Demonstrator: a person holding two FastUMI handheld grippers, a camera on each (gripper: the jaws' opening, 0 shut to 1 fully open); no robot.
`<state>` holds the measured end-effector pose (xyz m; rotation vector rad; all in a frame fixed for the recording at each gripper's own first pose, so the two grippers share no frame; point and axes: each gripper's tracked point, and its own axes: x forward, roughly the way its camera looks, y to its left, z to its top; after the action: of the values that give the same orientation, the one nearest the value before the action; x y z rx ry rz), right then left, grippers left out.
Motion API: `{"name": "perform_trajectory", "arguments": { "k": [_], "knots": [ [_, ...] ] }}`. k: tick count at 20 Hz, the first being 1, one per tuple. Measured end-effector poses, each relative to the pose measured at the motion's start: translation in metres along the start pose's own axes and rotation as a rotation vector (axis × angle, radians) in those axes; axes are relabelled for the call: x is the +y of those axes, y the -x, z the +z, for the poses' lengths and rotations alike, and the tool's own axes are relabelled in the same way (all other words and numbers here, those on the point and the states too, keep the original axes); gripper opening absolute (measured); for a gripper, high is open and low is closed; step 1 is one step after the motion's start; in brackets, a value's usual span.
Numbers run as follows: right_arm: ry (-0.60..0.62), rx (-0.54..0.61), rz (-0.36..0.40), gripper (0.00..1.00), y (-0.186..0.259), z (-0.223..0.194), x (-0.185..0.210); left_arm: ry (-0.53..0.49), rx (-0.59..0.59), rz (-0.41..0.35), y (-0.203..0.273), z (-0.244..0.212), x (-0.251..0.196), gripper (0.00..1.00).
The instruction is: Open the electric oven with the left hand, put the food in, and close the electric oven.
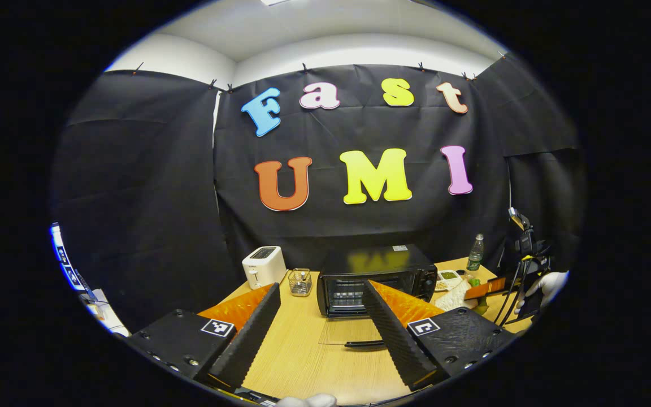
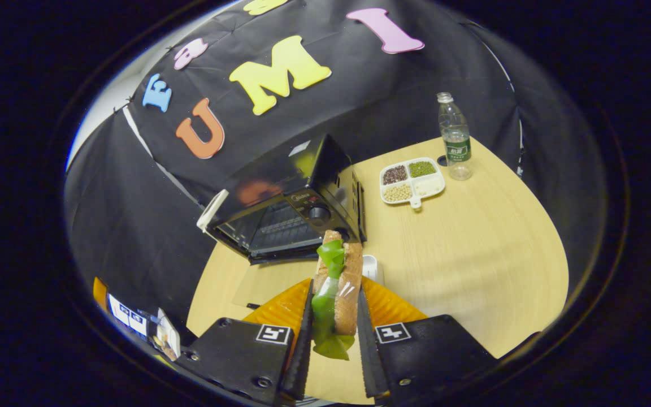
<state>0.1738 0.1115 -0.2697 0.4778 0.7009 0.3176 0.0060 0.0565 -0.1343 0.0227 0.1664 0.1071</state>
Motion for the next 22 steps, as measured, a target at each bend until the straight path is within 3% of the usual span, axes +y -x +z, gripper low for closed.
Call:
{"name": "perform_trajectory", "arguments": {
  "k": [4, 9, 16, 22],
  "knots": [
    [-0.103, -0.102, 0.029, 0.41, 0.000, -0.009, 0.042, -0.005, 0.033, -0.053, 0.002, -0.016, 0.013, 0.96],
    [-0.280, -0.187, 0.055, 0.41, -0.037, -0.031, 0.080, -0.044, 0.064, -0.092, 0.014, -0.028, 0.021, 0.96],
    [-0.448, -0.324, 0.103, 0.41, -0.108, -0.029, 0.123, -0.078, 0.131, -0.071, 0.039, -0.057, 0.036, 0.96],
    [-0.563, -0.367, 0.122, 0.41, -0.161, -0.035, 0.151, -0.077, 0.160, -0.025, 0.044, -0.070, 0.052, 0.96]
  ]
}}
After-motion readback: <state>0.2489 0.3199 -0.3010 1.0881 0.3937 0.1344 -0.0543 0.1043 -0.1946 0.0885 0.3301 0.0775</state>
